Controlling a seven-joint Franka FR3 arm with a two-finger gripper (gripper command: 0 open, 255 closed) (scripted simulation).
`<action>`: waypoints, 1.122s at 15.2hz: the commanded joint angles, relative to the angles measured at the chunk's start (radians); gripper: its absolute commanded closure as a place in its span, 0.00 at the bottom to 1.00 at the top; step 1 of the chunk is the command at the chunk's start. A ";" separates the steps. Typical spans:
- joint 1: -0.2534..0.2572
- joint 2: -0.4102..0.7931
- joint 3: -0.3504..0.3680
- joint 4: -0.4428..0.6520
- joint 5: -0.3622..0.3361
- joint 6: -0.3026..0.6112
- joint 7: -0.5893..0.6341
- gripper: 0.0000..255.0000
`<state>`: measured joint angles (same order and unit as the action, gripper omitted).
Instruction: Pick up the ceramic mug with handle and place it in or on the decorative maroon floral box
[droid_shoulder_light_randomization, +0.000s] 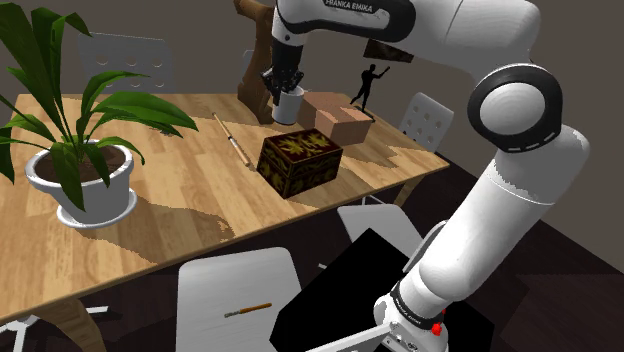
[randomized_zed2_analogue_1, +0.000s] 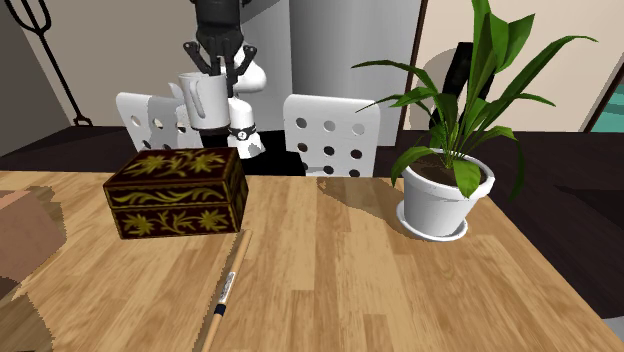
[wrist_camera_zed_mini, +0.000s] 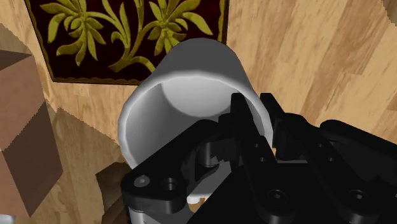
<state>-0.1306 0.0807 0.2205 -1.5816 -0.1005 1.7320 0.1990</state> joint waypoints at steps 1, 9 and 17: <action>-0.027 -0.016 -0.021 -0.022 0.009 0.011 -0.049 1.00; -0.102 -0.028 -0.087 -0.053 0.026 0.041 -0.190 1.00; -0.103 -0.033 -0.088 -0.167 0.024 0.150 -0.184 1.00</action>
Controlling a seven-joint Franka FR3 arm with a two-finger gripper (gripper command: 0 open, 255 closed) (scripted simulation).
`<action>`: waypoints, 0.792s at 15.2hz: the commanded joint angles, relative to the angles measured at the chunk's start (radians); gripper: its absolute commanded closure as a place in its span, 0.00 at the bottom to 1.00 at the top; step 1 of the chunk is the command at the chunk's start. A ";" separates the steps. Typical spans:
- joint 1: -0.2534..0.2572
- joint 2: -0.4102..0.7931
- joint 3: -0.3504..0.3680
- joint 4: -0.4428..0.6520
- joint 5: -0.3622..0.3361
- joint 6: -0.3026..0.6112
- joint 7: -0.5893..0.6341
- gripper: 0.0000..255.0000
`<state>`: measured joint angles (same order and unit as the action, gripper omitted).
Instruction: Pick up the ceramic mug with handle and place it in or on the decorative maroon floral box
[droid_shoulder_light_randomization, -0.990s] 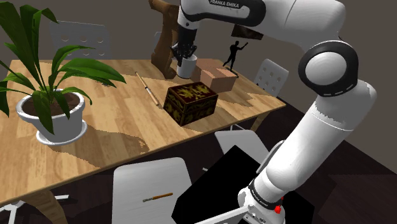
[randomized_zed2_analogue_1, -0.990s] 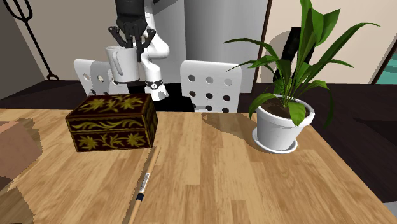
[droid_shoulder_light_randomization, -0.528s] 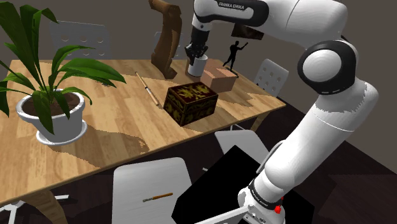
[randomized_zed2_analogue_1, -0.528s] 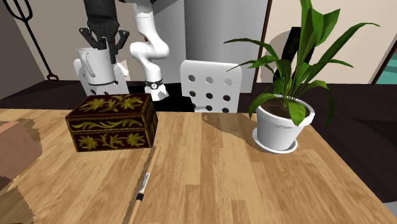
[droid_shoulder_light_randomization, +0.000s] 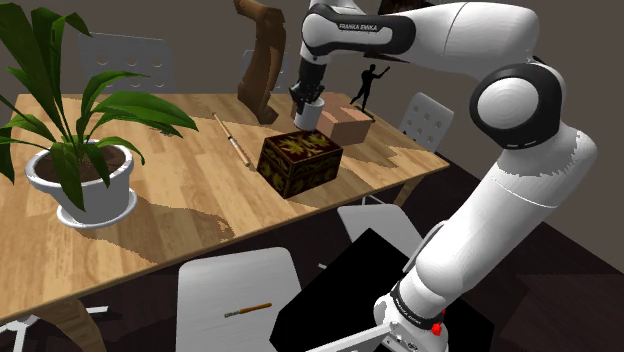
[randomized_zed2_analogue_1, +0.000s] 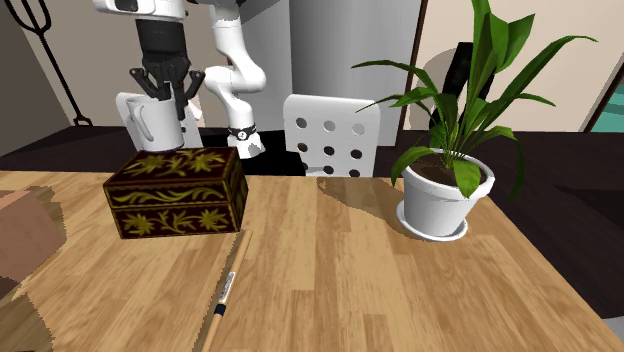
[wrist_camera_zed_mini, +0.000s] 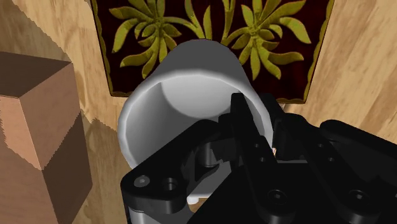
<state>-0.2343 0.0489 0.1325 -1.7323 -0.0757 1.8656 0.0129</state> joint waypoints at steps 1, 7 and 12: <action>0.000 -0.001 0.000 -0.030 -0.001 0.029 0.003 1.00; 0.000 0.006 0.000 -0.102 -0.004 0.108 0.009 1.00; 0.000 0.007 0.000 -0.111 -0.004 0.118 0.010 1.00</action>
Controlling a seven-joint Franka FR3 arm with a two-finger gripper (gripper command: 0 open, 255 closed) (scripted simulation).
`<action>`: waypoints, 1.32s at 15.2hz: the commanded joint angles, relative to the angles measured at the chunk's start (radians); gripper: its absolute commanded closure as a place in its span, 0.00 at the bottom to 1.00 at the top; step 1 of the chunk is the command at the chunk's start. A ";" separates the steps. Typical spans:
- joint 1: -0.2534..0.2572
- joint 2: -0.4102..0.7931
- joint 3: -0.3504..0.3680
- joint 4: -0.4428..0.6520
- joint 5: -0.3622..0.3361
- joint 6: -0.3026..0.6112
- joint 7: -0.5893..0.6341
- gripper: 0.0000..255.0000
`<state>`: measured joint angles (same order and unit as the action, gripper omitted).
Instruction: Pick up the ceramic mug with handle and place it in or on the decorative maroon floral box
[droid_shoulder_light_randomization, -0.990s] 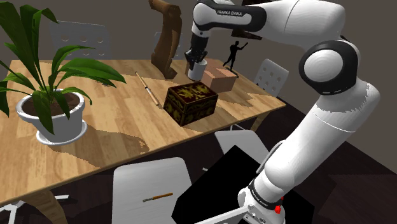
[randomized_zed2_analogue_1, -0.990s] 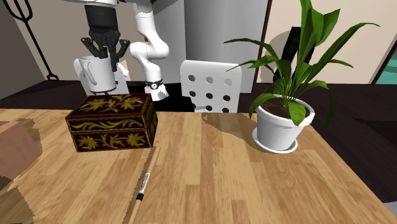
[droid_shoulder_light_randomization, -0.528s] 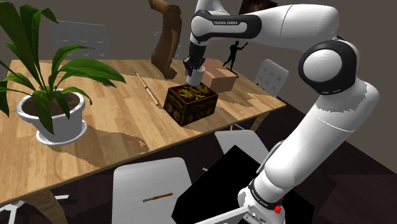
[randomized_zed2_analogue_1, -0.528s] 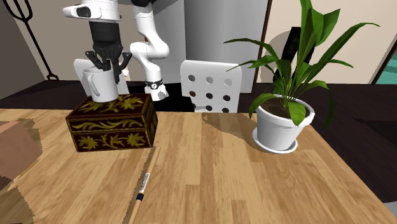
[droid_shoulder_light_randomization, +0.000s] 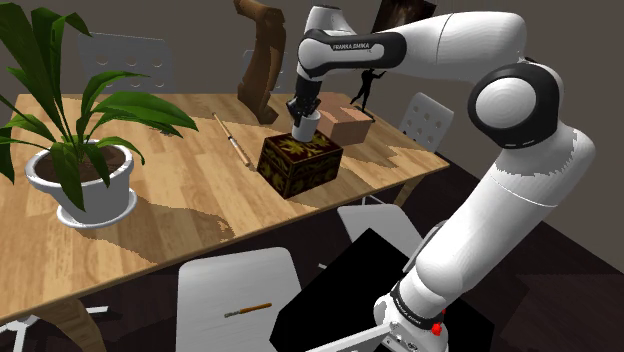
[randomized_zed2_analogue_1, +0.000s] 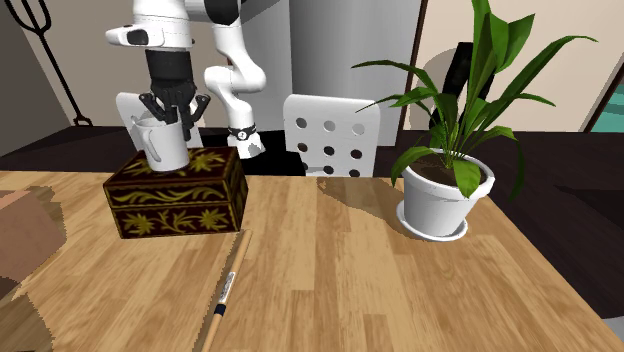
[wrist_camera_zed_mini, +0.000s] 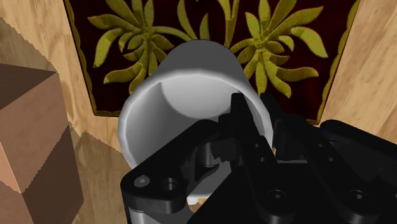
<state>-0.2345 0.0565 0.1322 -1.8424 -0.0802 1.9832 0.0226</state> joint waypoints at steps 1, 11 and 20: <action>0.000 0.000 0.000 -0.001 0.000 0.001 0.000 1.00; 0.001 -0.008 0.001 0.023 0.002 -0.031 -0.001 0.00; 0.003 -0.023 0.003 0.098 0.006 -0.120 -0.004 0.00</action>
<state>-0.2313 0.0334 0.1354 -1.7450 -0.0743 1.8636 0.0186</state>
